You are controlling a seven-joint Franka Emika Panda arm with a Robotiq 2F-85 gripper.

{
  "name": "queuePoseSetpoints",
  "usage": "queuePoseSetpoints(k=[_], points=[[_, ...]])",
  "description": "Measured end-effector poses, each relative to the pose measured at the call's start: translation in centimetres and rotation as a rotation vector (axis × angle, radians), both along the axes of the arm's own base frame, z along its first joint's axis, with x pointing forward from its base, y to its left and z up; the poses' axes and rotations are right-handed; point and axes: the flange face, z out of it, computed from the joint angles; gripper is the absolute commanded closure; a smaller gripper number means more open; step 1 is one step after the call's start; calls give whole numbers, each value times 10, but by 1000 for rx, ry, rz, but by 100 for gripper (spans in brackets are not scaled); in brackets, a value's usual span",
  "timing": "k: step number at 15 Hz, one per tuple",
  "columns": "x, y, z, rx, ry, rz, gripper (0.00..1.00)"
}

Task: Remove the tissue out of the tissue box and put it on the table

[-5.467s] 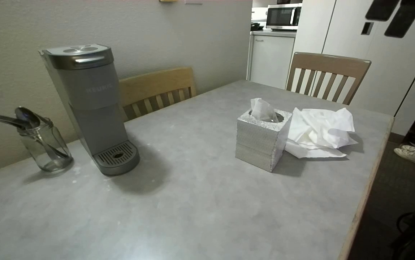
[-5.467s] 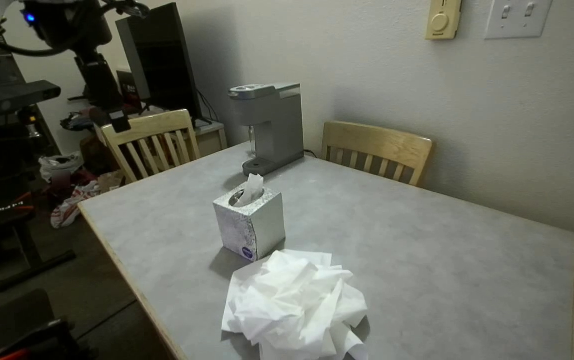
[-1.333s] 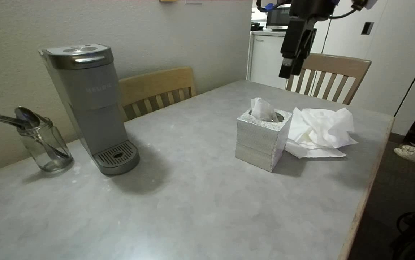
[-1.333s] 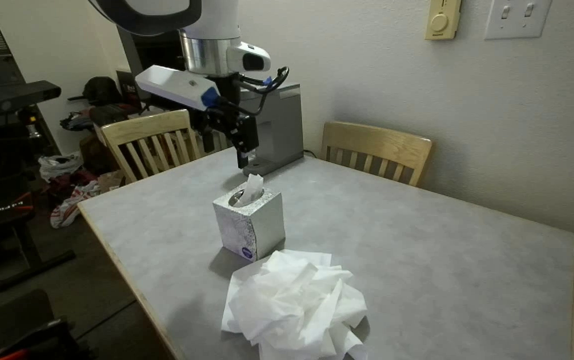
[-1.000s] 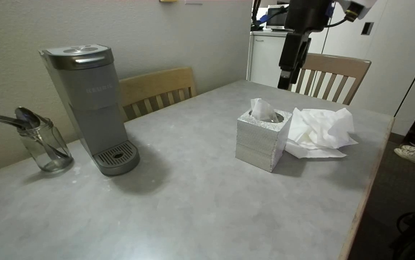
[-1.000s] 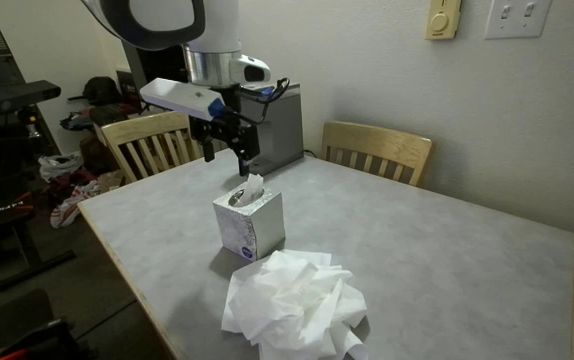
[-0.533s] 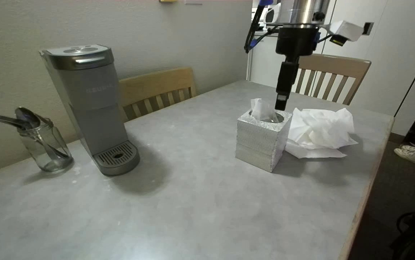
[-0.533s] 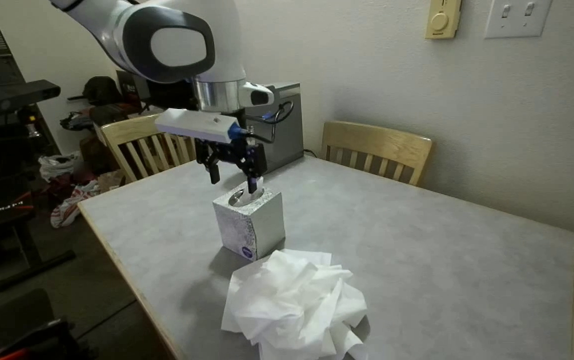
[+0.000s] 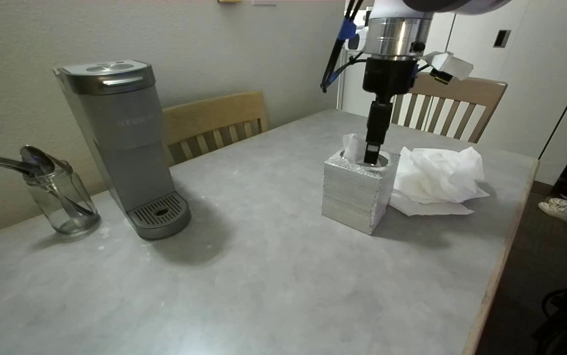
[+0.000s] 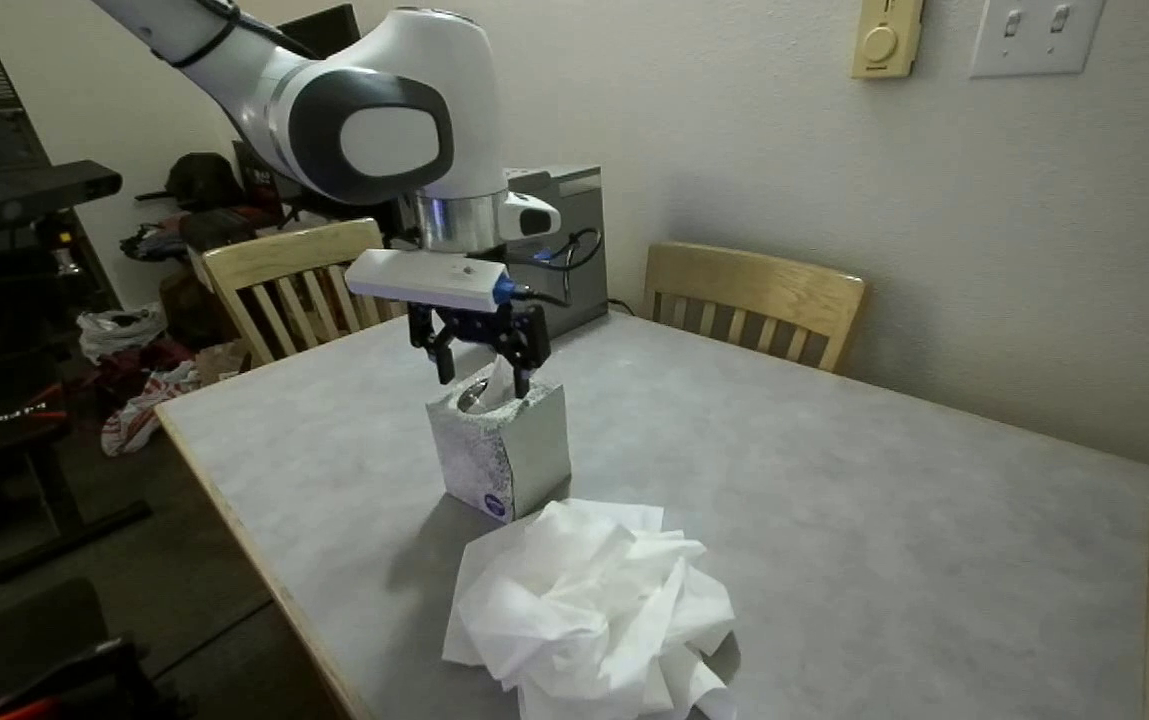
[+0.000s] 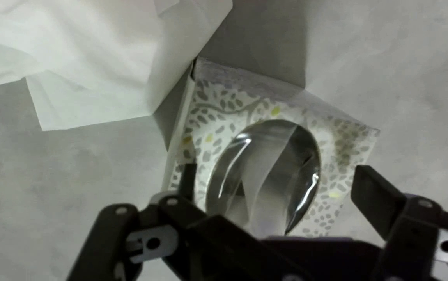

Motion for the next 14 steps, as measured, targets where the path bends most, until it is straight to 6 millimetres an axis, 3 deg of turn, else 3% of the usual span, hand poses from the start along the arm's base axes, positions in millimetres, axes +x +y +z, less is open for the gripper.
queuePoseSetpoints(k=[7, 8, 10, 14], points=[[24, 6, 20, 4, -59, 48, 0], [25, 6, 18, 5, -57, 48, 22], [27, 5, 13, 6, -50, 46, 31], [30, 0, -1, 11, -30, 37, 59]])
